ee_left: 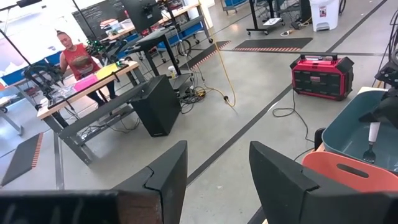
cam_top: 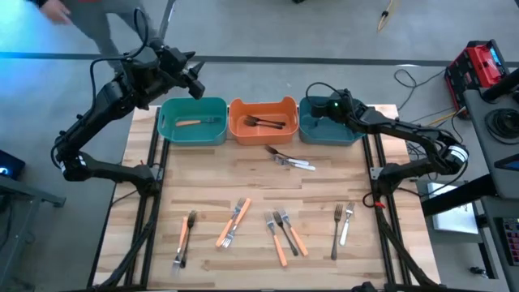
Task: Sort silverware by color (type)
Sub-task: Put the white fork into the blue bin
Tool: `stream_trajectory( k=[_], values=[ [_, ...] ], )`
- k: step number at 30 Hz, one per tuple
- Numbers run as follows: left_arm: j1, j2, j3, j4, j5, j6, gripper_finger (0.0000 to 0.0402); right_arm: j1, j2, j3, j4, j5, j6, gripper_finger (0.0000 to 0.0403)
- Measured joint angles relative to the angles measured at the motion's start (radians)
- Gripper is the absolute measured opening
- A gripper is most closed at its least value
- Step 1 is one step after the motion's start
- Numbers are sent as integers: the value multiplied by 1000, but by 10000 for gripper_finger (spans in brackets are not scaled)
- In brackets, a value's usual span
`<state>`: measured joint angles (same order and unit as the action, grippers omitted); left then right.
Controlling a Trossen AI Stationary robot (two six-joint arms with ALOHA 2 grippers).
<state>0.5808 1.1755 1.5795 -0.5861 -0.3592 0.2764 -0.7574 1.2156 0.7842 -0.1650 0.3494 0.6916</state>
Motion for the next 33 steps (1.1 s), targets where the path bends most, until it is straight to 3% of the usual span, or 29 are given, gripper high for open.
stream_trajectory(
  k=[7, 33],
  values=[
    [0, 0, 0, 0, 0, 0, 155, 0, 0, -1, -1, 19, 82, 13],
    [0, 1, 0, -64, 0, 0, 155, 0, 0, -2, -69, 37, 67, 14]
  ],
)
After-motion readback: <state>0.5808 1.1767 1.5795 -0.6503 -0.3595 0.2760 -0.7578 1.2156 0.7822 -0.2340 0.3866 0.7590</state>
